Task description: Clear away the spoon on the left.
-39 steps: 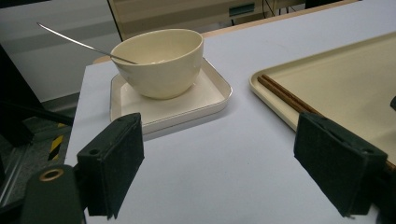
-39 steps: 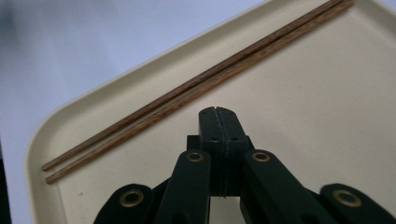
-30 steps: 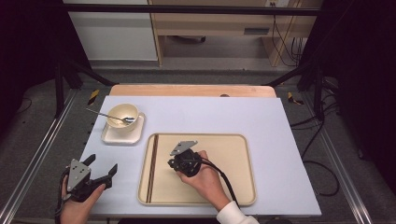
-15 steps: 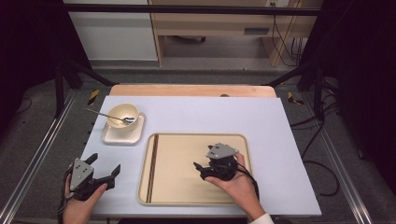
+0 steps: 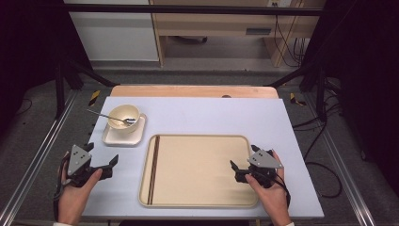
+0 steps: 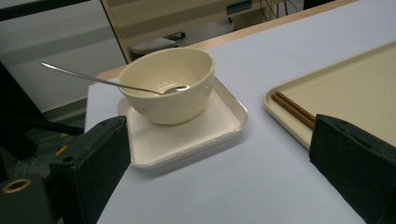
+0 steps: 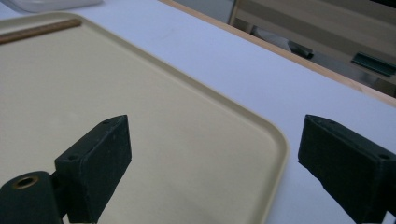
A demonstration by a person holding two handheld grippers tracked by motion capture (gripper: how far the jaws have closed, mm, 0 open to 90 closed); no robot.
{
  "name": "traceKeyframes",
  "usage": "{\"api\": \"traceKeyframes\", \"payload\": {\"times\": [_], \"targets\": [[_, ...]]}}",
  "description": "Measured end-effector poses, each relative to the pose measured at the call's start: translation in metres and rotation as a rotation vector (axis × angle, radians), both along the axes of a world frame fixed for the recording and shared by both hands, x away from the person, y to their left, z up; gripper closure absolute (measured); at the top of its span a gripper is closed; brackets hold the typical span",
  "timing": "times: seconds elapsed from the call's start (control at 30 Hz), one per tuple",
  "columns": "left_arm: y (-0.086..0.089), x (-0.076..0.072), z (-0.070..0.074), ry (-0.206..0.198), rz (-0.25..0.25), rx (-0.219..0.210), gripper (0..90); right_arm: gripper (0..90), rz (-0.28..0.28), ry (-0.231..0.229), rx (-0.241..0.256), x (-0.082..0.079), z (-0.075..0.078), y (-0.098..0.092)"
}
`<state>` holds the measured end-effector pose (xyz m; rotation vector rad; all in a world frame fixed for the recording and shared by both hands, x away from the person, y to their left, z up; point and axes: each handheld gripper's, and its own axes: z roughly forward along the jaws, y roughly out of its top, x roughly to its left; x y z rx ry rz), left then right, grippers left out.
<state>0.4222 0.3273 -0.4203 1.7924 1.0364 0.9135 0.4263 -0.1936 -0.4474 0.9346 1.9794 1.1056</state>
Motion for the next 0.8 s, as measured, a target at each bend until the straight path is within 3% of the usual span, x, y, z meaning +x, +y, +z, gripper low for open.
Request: {"api": "traceKeyframes", "payload": {"times": [0.1,0.17,0.27,0.4,0.47,0.63,0.8], "targets": [[0.003,0.012,0.011,0.014,0.005,-0.001,5.3,10.8,-0.024,-0.024,0.019,-0.001,-0.002,-0.006],[0.006,0.021,0.017,0.02,0.02,0.001,5.3,11.8,-0.025,-0.077,0.014,-0.002,-0.003,-0.009],[0.012,0.035,0.02,0.042,0.044,-0.057,5.5,12.1,-0.03,-0.071,0.034,-0.002,-0.007,-0.013],[0.022,0.047,0.018,0.07,0.076,-0.166,6.2,12.0,-0.036,-0.055,0.07,-0.002,-0.009,-0.017],[0.027,0.05,0.018,0.067,0.094,-0.189,6.1,10.0,-0.034,-0.054,0.083,-0.002,-0.008,-0.018],[0.037,0.052,0.018,0.059,0.129,-0.204,5.0,8.0,0.011,-0.052,0.108,-0.003,-0.009,-0.018],[0.048,0.057,0.014,0.088,0.15,-0.198,11.5,10.4,0.016,-0.069,0.112,-0.006,-0.008,-0.017]]}}
